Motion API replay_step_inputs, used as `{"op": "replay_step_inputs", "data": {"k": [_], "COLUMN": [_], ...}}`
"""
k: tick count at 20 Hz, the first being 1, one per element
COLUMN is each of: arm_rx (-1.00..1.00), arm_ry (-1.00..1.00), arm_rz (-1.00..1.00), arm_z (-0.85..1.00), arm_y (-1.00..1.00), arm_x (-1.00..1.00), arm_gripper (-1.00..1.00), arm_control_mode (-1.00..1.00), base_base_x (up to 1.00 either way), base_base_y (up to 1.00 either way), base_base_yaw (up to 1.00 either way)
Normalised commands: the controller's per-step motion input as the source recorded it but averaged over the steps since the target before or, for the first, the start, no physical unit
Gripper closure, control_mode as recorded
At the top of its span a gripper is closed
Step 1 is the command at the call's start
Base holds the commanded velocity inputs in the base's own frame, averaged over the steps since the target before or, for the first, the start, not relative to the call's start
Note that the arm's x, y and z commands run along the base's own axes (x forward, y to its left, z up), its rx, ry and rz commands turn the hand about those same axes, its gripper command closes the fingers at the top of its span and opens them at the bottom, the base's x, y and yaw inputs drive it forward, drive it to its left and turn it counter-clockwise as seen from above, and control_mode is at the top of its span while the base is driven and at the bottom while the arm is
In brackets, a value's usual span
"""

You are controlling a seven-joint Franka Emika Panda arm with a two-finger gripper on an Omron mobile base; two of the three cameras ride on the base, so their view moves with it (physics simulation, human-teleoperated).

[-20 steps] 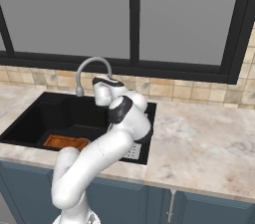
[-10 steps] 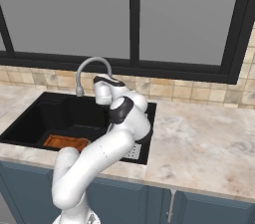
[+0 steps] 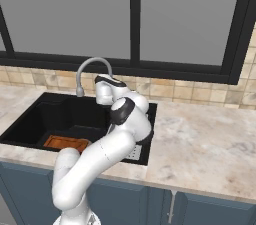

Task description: Turn on the sink faucet with hot water and rinse the cutting board for ten seconds, then turn off the faucet. Push the cutting board to reach the water if necessary.

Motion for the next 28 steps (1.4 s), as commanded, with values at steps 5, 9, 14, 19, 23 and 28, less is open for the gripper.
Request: {"op": "replay_step_inputs", "data": {"k": [5,9,14,19,23,28], "arm_rx": [0.0,0.0,0.0,0.0,0.0,0.0], "arm_ry": [-0.01,-0.02,-0.01,0.0,0.0,0.0], "arm_rz": [0.0,0.0,0.0,0.0,0.0,0.0], "arm_z": [-0.16,-0.18,-0.18,-0.15,-0.17,-0.04], "arm_y": [0.0,0.0,0.0,0.0,0.0,0.0], "arm_x": [0.0,0.0,0.0,0.0,0.0,0.0], "arm_gripper": [-1.0,-1.0,-1.0,-1.0,-1.0,-1.0], "arm_control_mode": [-1.0,-1.0,-1.0,-1.0,-1.0,-1.0], "base_base_x": [0.0,0.0,0.0,0.0,0.0,0.0], "base_base_y": [0.0,0.0,0.0,0.0,0.0,0.0], "base_base_yaw": [0.0,0.0,0.0,0.0,0.0,0.0]}}
